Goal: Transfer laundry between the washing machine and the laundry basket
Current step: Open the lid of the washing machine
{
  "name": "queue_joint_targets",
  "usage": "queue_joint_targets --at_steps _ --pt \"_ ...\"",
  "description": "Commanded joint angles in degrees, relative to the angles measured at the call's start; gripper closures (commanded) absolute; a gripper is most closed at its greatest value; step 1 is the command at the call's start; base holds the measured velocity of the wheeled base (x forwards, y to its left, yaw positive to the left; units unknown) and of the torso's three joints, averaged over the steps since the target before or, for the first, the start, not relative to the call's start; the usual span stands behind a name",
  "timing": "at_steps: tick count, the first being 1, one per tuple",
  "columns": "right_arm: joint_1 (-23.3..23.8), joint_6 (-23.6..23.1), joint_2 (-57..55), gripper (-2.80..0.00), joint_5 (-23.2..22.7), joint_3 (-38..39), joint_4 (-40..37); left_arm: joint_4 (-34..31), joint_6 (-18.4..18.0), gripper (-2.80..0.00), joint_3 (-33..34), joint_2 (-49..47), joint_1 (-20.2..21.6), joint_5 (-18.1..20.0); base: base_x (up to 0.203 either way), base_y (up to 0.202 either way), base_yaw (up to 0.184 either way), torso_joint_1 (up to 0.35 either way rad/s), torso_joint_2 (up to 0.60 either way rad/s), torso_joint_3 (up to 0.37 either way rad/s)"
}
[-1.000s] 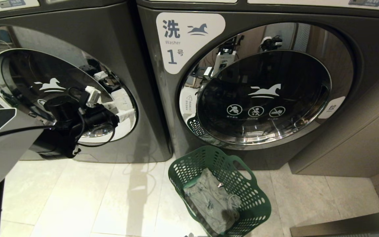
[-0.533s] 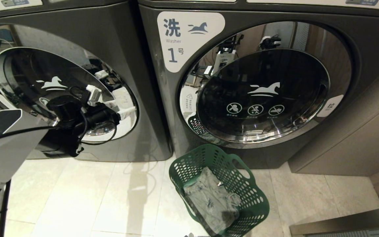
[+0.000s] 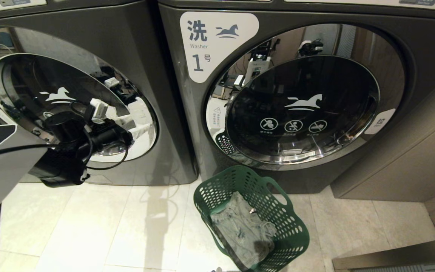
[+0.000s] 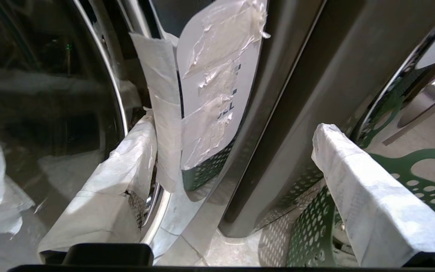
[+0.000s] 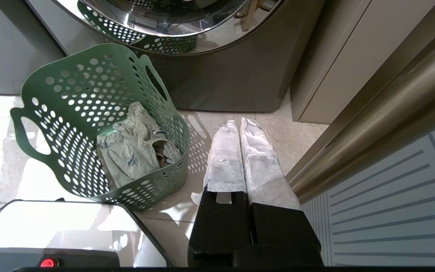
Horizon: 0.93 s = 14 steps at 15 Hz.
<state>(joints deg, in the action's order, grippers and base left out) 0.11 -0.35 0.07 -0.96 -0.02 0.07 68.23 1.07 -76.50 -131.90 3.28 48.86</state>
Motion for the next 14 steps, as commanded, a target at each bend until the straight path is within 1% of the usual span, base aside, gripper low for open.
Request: queue_joint_targets --at_steps 1,2,4,5,10,14 --pt "0.0 0.0 -0.1 0.0 -0.1 0.0 0.0 2.8 2.0 -2.8 2.8 1.2 -0.4 2.7 0.0 0.0 0.0 0.0 0.0 0.0" --pt "0.0 0.0 0.0 0.0 0.0 0.0 0.0 5.6 3.9 -2.8 3.8 1.2 -0.7 3.7 0.0 0.0 0.0 0.0 0.0 0.0" --pt "0.0 0.0 0.0 0.0 0.0 0.0 0.0 9.3 6.0 -2.8 4.1 -0.1 -2.0 3.9 0.0 0.0 0.0 0.0 0.0 0.0" --pt "0.0 0.0 0.0 0.0 0.0 0.0 0.0 9.7 6.4 -2.8 4.1 -0.6 -2.7 3.6 0.0 0.0 0.0 0.0 0.0 0.0" --pt "0.0 0.0 0.0 0.0 -0.1 0.0 0.0 9.9 5.5 -2.8 3.5 -3.0 -3.7 3.4 0.0 0.0 0.0 0.0 0.0 0.0" --pt "0.0 -0.1 0.0 0.0 0.0 0.0 0.0 9.9 6.2 -2.8 -1.3 -6.2 -3.6 3.4 0.0 0.0 0.0 0.0 0.0 0.0"
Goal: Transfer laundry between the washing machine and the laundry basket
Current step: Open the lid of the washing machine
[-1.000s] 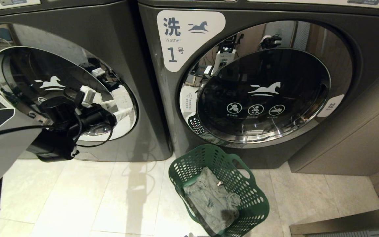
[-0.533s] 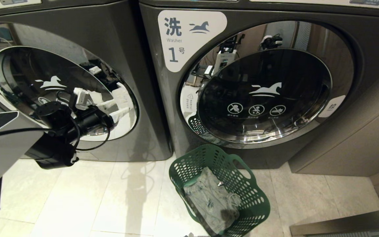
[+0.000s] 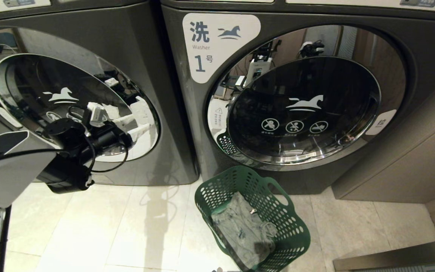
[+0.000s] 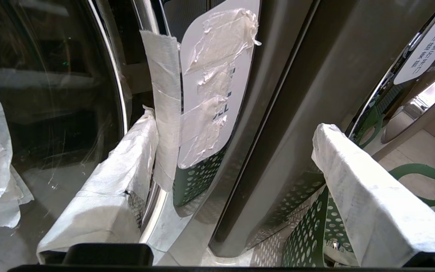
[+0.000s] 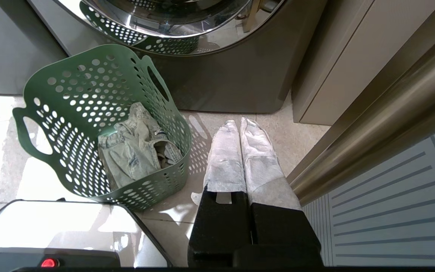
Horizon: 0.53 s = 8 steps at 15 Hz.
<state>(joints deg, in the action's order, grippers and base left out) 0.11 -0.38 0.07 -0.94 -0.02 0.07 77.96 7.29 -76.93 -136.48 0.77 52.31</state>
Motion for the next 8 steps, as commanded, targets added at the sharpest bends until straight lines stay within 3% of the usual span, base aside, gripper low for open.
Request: queue_joint_targets --at_steps 1,8 --pt "0.0 0.0 0.0 0.0 0.0 -0.1 0.0 0.2 0.2 -2.8 -2.2 -2.6 -1.1 0.0 0.0 0.0 0.0 0.0 0.0 0.0" --pt "0.0 -0.1 0.0 0.0 0.0 -0.1 0.0 0.2 2.4 -2.8 -4.0 -3.4 -2.1 0.9 0.0 0.0 0.0 0.0 0.0 0.0"
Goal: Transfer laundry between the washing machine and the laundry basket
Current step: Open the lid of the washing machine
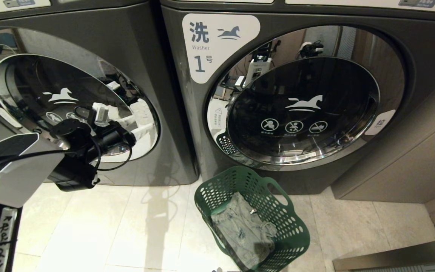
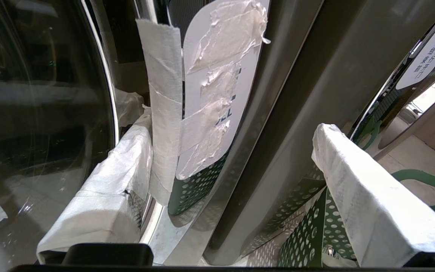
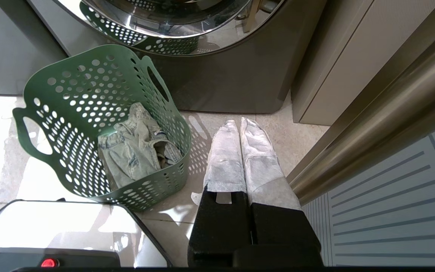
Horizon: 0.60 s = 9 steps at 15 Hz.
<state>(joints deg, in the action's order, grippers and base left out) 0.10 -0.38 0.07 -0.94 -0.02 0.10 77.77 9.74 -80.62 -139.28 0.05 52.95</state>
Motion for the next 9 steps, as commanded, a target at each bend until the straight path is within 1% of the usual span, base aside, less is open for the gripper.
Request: queue_joint_targets --at_steps 1,2,4,5,8,9 --pt "0.0 0.0 0.0 0.0 0.0 -0.1 0.0 0.4 0.5 -2.8 -0.4 -0.6 -1.6 0.4 0.0 0.0 0.0 0.0 0.0 0.0" --pt "0.0 -0.1 0.0 0.0 0.0 0.0 0.0 0.4 1.1 -2.8 -0.4 -0.6 -1.7 2.3 0.0 0.0 0.0 0.0 0.0 0.0" --pt "0.1 0.0 0.0 0.0 0.0 0.0 0.0 0.7 1.5 -2.8 -0.4 -0.4 -1.7 7.5 0.0 0.0 0.0 0.0 0.0 0.0" --pt "0.0 0.0 -0.1 0.0 0.0 0.0 0.0 0.8 1.5 -2.8 -0.4 -0.4 -1.8 8.5 0.0 0.0 0.0 0.0 0.0 0.0" --pt "0.0 0.0 0.0 0.0 0.0 0.0 0.0 1.0 1.5 -2.8 -0.3 -0.4 -2.3 9.0 0.0 0.0 0.0 0.0 0.0 0.0" --pt "0.0 0.0 0.0 0.0 -0.1 0.0 0.0 1.8 1.5 -2.8 -0.3 -0.5 -2.6 10.1 0.0 0.0 0.0 0.0 0.0 0.0"
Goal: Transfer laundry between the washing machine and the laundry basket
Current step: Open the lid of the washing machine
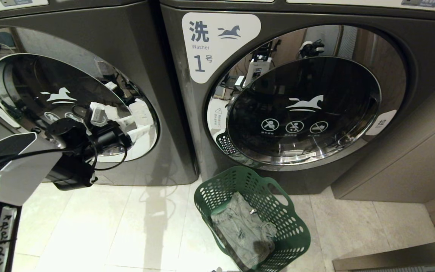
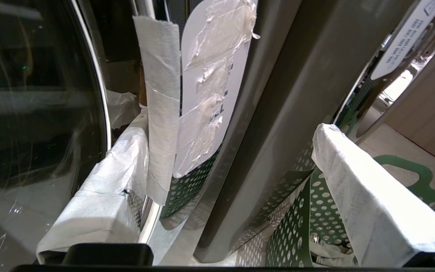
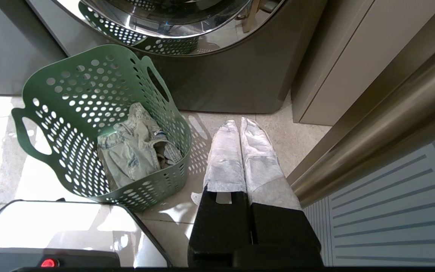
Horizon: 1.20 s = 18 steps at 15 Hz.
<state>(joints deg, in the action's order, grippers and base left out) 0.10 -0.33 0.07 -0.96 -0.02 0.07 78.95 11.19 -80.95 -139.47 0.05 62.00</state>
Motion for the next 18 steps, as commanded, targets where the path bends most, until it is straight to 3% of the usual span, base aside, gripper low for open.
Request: queue_joint_targets --at_steps 1,6,10,18 --pt "0.1 -0.1 0.0 0.0 0.0 0.0 0.0 1.1 0.1 -2.8 0.3 -0.4 -2.9 1.6 0.0 0.0 0.0 0.0 0.0 0.0" --pt "0.0 0.0 0.0 0.0 0.0 0.0 0.0 1.6 0.1 -2.8 0.3 -0.3 -4.4 1.9 0.0 0.0 0.0 0.0 0.0 0.0" --pt "0.0 0.0 0.0 0.0 0.0 0.0 0.0 4.9 0.1 -2.8 0.7 -0.2 -6.1 7.2 0.0 0.0 0.0 0.0 0.0 0.0" --pt "0.0 0.0 0.0 0.0 0.0 0.0 0.0 5.0 -0.2 -2.8 2.3 0.4 -9.7 6.8 0.0 0.0 0.0 0.0 0.0 0.0"
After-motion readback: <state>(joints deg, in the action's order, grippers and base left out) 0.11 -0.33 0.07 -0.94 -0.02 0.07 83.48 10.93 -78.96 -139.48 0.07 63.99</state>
